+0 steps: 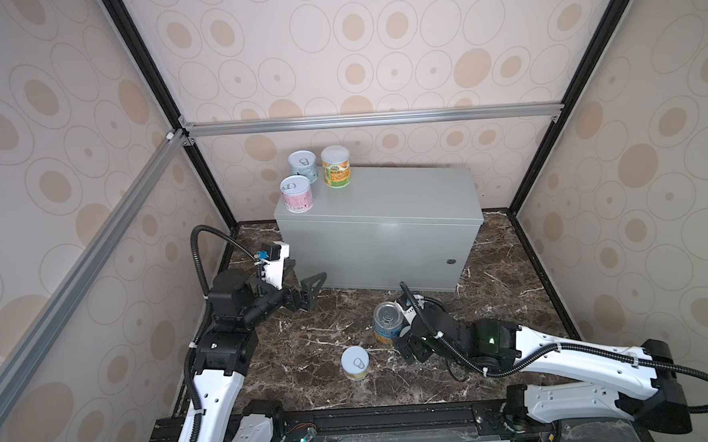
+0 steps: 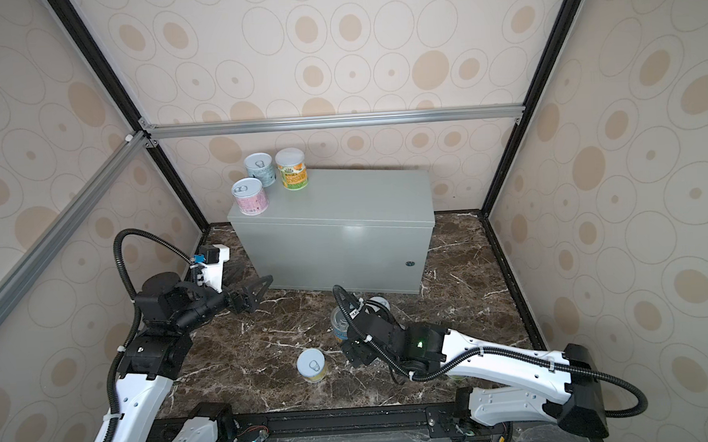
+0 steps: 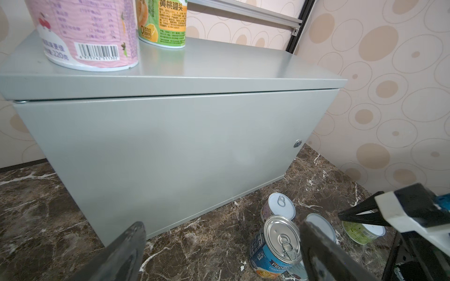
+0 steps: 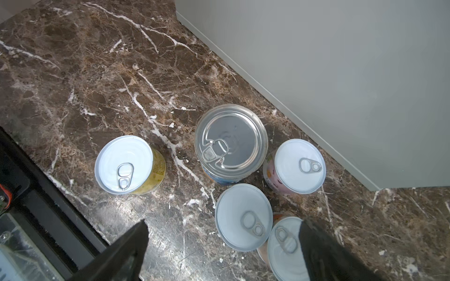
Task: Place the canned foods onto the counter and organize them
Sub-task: 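Move the right gripper down over the silver-lidded blue can on the floor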
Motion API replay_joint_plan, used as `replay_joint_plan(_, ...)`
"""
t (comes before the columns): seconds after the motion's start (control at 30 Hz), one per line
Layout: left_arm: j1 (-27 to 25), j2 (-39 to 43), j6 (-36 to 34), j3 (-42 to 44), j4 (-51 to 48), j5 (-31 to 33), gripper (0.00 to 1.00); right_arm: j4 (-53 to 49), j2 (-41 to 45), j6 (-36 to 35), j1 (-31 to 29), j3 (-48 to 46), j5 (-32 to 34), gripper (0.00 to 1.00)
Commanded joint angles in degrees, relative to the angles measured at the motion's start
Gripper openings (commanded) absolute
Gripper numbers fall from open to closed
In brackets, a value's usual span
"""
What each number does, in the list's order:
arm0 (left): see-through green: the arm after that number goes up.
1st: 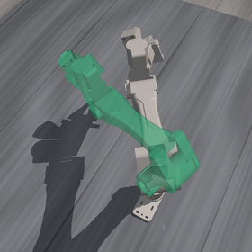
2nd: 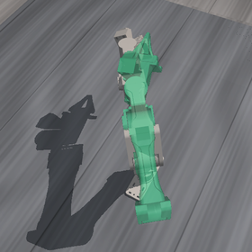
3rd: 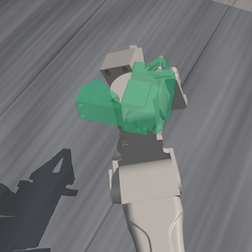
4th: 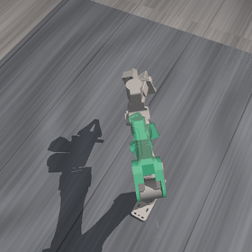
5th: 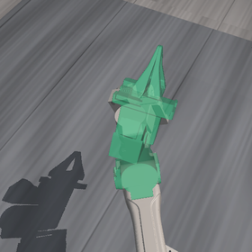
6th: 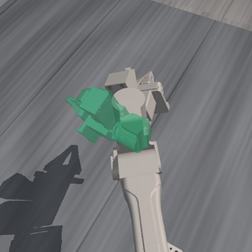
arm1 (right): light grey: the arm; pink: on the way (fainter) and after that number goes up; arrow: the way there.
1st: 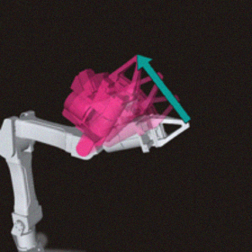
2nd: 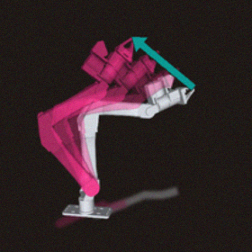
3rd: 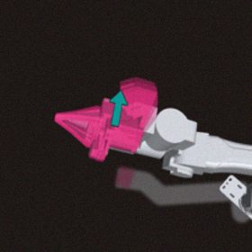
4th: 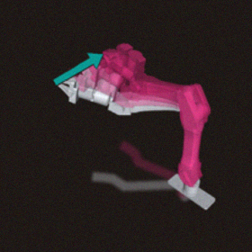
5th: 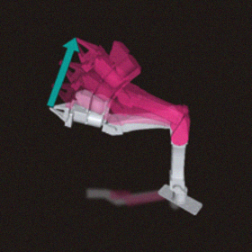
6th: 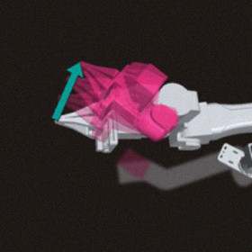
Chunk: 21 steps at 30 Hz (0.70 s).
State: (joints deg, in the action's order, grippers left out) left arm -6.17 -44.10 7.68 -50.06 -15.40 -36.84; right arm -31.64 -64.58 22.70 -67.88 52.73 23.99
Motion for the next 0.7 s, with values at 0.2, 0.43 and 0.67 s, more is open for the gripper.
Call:
replay_joint_plan(0.2,-0.33,-2.69,0.34,-0.19,3.93,-2.80,0.98,8.10,-8.56,8.84,2.32,-0.96,0.93,1.00)
replay_joint_plan(0.43,-0.37,-4.95,0.05,-1.78,4.59,-3.48,0.98,12.91,-13.29,10.69,7.48,-2.39,-3.63,1.00)
replay_joint_plan(0.67,-0.38,-5.24,0.20,-1.80,5.51,-3.42,0.98,16.06,-18.78,9.73,8.71,-1.12,-6.14,1.00)
